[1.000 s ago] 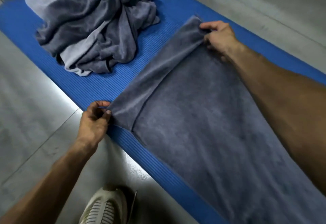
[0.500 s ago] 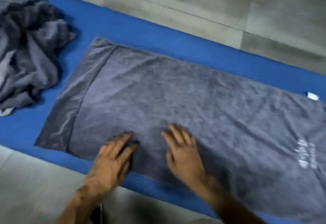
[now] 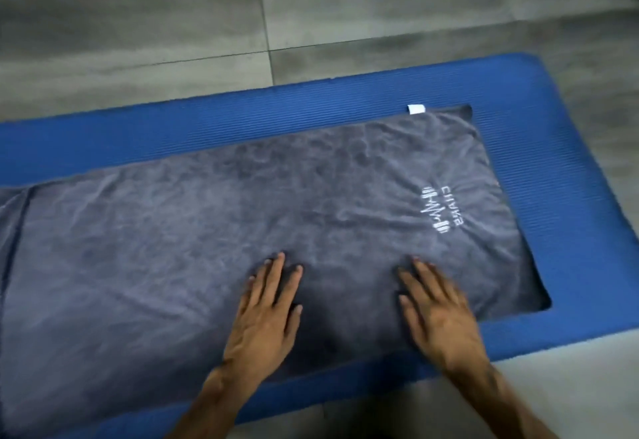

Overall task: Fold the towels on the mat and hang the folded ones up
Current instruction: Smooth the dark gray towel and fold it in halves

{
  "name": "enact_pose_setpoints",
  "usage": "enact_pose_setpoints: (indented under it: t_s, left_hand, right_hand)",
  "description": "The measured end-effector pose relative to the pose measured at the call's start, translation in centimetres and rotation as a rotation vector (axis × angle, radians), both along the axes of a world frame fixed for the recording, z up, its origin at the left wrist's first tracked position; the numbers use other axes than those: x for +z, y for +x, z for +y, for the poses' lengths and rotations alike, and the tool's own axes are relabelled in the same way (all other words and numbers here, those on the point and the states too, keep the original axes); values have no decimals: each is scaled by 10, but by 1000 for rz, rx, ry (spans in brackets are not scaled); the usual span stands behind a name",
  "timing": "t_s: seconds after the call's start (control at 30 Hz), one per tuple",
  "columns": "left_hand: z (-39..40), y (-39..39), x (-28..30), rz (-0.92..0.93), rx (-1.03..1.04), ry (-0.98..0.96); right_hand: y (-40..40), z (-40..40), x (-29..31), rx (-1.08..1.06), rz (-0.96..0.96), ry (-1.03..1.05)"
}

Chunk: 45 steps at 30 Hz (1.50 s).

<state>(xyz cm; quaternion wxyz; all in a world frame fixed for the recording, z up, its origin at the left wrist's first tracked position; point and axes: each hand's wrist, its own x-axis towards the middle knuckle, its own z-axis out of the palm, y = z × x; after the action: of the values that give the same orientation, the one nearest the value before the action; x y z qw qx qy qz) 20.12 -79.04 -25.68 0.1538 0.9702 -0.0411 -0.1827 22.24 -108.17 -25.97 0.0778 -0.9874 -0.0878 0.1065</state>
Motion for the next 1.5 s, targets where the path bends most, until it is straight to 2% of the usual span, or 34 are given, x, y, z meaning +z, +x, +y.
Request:
enact_pose_setpoints:
  t_s: [0.1,0.17,0.27,0.4,0.47,0.57,0.63,0.7,0.8,0.9,0.97,1.03,1.1,1.2,1.27,1.37,1.43,1.5]
  left_hand:
    - [-27,27,4,99,-29,54]
    - [-40,49,10,246,-18,80]
    - [-53,73,19,332,-109,167]
    - [-55,84,15,420,-185,164]
    - [-52,86,17,446,-230,186]
    - [-51,88,17,472,-248,186]
    - [-53,91,17,476,-251,190]
    - [-51,92,18,489,-257,191]
    - [-50,91,16,478,-247,157]
    - [-50,92,18,496,-237,154]
    - [-50,92,18,506,-243,156]
    - [-50,93,17,497,-240,140]
    - [-50,93,18,495,-233,121]
    - [-48,90,20,486,-226,115]
    - [-48,88,20,474,-248,97]
    - [-41,80,15,415,-254,62]
    - [-35,67,10,314,-320,62]
    - [-23,40,2,131,-425,72]
  right_hand:
    - [-15,-75,12,-273,43,-196]
    - [-6,-97,24,-363,18,-234]
    - [34,-87,26,-259,-110,-113]
    - [100,-4,4,-80,-135,114]
    - [127,26,-12,51,-104,131]
    - [184,9,-26,177,-71,53]
    - [228,-29,-20,67,-55,-8]
    - [259,-63,-11,-119,67,-55]
    - [275,-78,0,-258,157,-88]
    - [246,-50,1,-208,6,-24]
    - [197,-26,-2,-82,-109,85]
    - [131,-7,-4,30,-132,148]
    - [67,-15,-10,61,-101,79]
    - [-3,-61,-15,-60,-63,-69]
    - [-20,-87,-14,-76,-24,-146]
    - [-14,-83,-4,2,-15,-118]
    - [-5,-66,0,85,-62,-82]
    - [4,-34,3,174,-112,-30]
